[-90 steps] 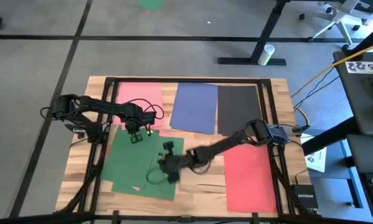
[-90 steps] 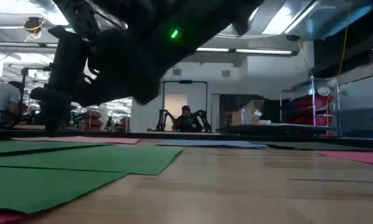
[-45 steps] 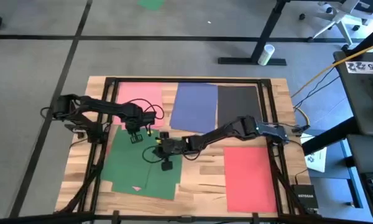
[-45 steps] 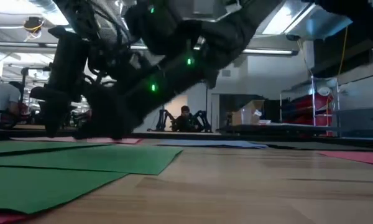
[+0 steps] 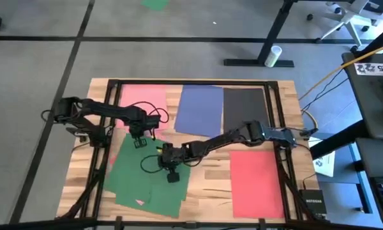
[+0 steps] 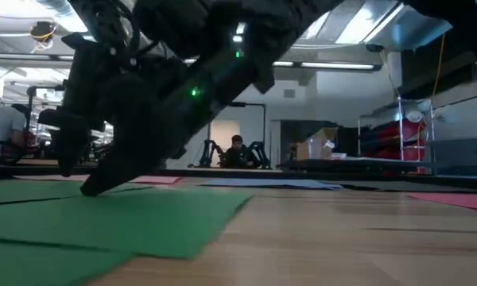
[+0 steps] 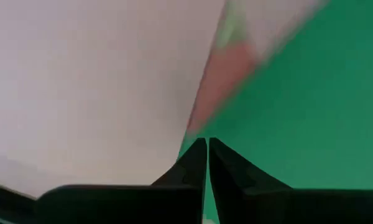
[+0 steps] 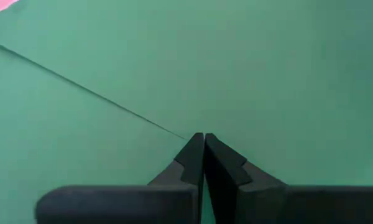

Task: Organize paper
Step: Stack the pink paper on top of the other pink paper on the table

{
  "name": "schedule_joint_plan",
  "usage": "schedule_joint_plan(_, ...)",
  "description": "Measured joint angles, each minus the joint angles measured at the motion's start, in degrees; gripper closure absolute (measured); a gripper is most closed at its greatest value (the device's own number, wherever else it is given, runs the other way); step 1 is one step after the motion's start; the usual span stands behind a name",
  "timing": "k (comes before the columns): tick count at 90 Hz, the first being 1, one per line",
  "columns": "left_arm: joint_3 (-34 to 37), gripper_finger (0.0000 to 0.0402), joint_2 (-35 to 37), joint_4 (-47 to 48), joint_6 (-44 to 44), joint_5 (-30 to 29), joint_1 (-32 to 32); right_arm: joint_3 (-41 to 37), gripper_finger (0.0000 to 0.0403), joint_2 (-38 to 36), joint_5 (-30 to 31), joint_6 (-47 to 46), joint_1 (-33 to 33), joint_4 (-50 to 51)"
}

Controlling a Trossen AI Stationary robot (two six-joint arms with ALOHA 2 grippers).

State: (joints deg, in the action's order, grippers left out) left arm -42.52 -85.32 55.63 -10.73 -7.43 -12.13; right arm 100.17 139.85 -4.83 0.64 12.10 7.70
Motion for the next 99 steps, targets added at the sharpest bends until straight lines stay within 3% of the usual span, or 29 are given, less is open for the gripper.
schedule_joint_plan(34, 0.02, 0.0401, 0.00, 0.27, -0.75, -1.63, -2.57, 3.18, 0.0403, 0.13, -0.75, 2.25, 4.46, 7.71)
schedule_joint_plan(53, 0.11, 0.0402, 0.00, -0.24, 0.40, 1.40, -0.27, 3.21, 0.0403, 0.13, -0.92, 2.65, 4.44, 7.89)
schedule_joint_plan(79, 0.28, 0.0401, -3.99, -0.47, -0.26, 1.33, -2.79, 3.14, 0.0403, 0.13, -0.90, 2.88, 4.41, 7.87)
schedule_joint_plan(99, -0.21, 0.0401, -6.09, 0.92, -3.07, -3.28, -4.23, 3.12, 0.0403, 0.13, -0.88, 2.95, 4.41, 7.87)
